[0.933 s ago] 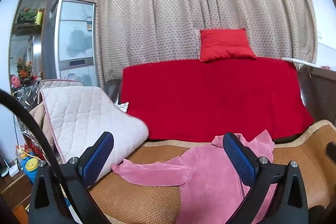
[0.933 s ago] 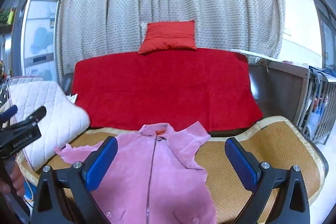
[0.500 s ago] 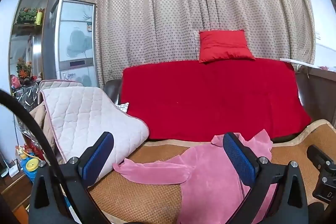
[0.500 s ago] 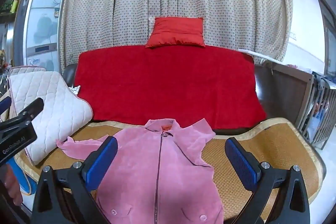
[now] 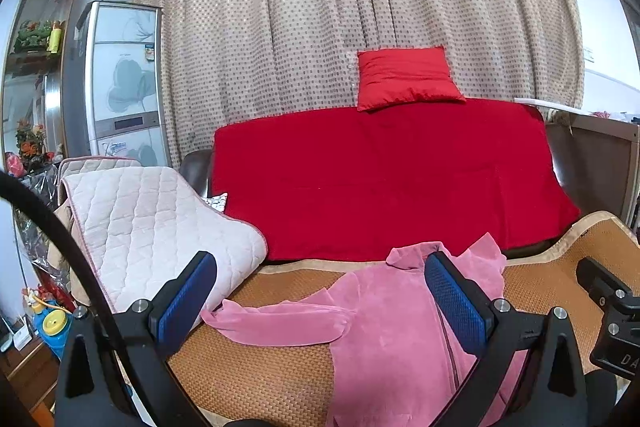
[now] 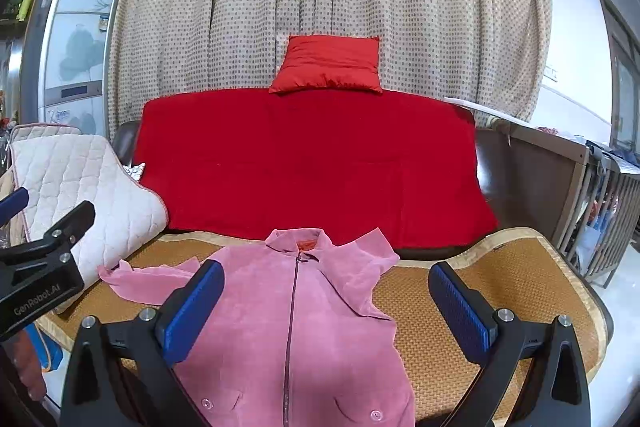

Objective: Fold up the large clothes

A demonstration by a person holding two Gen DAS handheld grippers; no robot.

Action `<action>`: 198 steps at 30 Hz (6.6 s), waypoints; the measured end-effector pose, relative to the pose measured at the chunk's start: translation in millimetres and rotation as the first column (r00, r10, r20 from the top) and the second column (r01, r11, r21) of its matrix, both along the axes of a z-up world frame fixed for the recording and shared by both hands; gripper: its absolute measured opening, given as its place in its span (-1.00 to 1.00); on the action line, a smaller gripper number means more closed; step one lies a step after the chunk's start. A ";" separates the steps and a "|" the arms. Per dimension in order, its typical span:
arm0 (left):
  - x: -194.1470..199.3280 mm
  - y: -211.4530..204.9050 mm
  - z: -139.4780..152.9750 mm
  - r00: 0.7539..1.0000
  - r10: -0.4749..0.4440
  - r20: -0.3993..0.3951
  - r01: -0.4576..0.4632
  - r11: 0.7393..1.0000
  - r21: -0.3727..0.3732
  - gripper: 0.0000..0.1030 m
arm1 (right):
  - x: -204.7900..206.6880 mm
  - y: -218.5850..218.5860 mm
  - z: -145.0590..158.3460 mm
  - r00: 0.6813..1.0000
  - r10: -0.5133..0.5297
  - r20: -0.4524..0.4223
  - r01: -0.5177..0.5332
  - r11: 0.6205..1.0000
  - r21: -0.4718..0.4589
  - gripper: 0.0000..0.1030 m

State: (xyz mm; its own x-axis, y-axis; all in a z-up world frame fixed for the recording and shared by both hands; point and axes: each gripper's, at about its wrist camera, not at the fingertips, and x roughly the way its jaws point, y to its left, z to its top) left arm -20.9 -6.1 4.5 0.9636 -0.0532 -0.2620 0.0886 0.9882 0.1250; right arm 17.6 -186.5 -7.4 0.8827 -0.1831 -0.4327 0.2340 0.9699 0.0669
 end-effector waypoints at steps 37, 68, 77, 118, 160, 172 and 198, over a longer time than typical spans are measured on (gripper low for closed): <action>2.4 -2.0 -2.8 1.000 -0.031 -0.001 0.031 0.999 0.014 1.00 | 1.2 -1.2 -0.2 1.000 -0.023 0.021 0.024 0.998 -0.055 1.00; 8.3 -0.3 -14.5 0.999 -0.045 -0.022 0.045 0.999 0.009 1.00 | 5.5 -0.6 -5.8 0.998 -0.054 0.010 0.055 0.994 -0.094 1.00; 9.1 0.0 -15.1 0.999 -0.046 -0.023 0.046 0.999 0.009 1.00 | 5.4 -0.9 -3.7 0.996 -0.084 0.015 0.085 0.990 -0.116 1.00; 270.6 -109.7 -226.0 0.934 -0.094 -0.344 0.137 0.985 0.102 1.00 | 327.2 -300.6 -321.4 0.950 0.092 -0.299 0.185 0.605 0.775 0.51; 282.3 -231.5 -170.1 0.869 -0.298 -0.395 0.321 0.947 -0.009 1.00 | 254.2 -277.5 -301.2 0.989 -0.135 -0.061 0.097 0.279 0.955 0.74; 327.3 -451.1 -255.9 0.835 -0.083 -0.544 0.404 0.763 0.504 1.00 | 233.7 -345.0 -313.5 0.961 -0.265 -0.080 0.122 0.145 0.982 0.74; 324.1 -231.5 -169.4 0.800 -0.321 -0.507 0.357 0.934 -0.027 -0.82 | 280.4 -313.9 -320.1 0.994 -0.001 -0.109 0.106 0.271 0.957 0.68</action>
